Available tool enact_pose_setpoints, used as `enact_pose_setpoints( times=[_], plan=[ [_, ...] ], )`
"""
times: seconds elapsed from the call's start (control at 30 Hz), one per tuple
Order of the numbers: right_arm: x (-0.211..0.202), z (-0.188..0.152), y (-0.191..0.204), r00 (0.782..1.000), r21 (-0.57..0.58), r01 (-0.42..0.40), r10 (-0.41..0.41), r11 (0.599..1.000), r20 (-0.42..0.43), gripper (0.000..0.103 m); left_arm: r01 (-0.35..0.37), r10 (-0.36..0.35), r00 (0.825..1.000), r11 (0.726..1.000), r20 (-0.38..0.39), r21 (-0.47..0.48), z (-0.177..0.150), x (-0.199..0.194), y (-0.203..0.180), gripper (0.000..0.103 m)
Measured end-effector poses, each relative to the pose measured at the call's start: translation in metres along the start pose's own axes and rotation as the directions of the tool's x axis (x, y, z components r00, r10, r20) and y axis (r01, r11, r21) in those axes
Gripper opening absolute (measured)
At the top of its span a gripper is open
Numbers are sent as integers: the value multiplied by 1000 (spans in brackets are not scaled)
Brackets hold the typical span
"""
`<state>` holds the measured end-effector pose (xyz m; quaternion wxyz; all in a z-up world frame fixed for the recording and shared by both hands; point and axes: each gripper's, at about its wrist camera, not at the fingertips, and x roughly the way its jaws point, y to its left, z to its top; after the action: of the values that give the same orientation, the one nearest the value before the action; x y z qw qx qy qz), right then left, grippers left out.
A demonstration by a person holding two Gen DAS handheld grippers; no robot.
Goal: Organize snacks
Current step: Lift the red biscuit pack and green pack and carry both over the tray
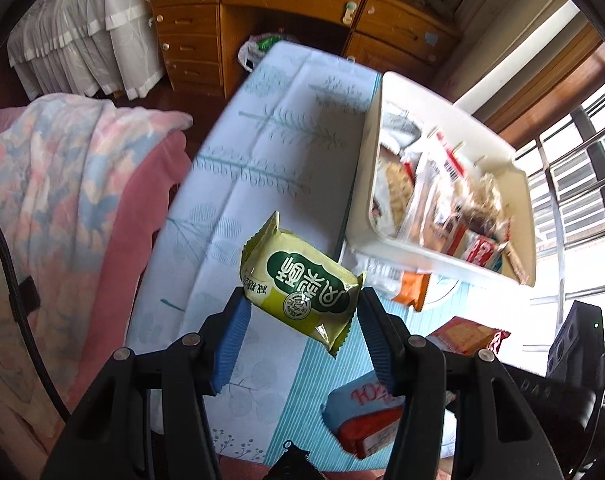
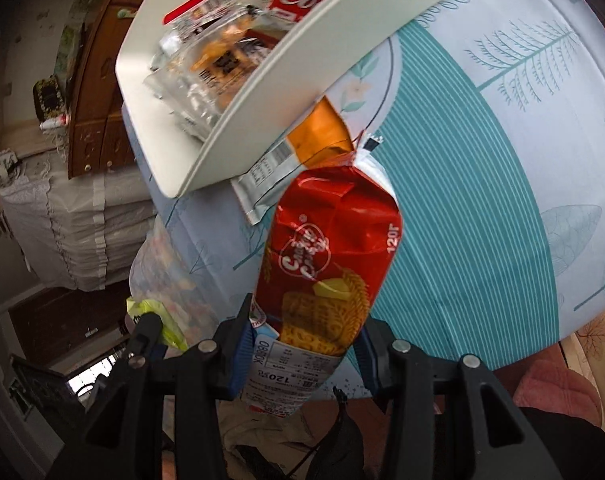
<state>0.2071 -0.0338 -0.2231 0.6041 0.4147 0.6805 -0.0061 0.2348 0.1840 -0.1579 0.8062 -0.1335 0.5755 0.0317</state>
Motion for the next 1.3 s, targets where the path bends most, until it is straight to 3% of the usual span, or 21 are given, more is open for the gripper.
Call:
enact_pose_setpoints(
  times=[0.13, 0.33, 0.6, 0.87, 1.1, 1.3],
  plan=[
    [-19, -3, 19, 1000, -91, -13, 13, 996, 5, 44, 23, -23, 998, 1000, 63, 2, 8, -24, -14, 54],
    [-55, -1, 39, 996, -235, -13, 33, 972, 79, 44, 60, -61, 988, 998, 143, 15, 19, -45, -38, 54],
    [-108, 20, 27, 982, -309, -10, 68, 951, 178, 44, 100, -111, 972, 993, 206, 62, 29, -54, -77, 54],
    [-126, 61, 19, 949, -325, -2, 105, 946, 298, 44, 125, -141, 961, 989, 239, 81, 37, -18, -103, 54],
    [-130, 113, 2, 921, -337, -85, 203, 938, 333, 44, 128, -155, 956, 984, 250, 121, 39, 23, -126, 54],
    [-125, 158, -4, 897, -376, -103, 249, 921, 364, 44, 105, -139, 960, 984, 245, 146, 43, 56, -138, 54]
  ],
)
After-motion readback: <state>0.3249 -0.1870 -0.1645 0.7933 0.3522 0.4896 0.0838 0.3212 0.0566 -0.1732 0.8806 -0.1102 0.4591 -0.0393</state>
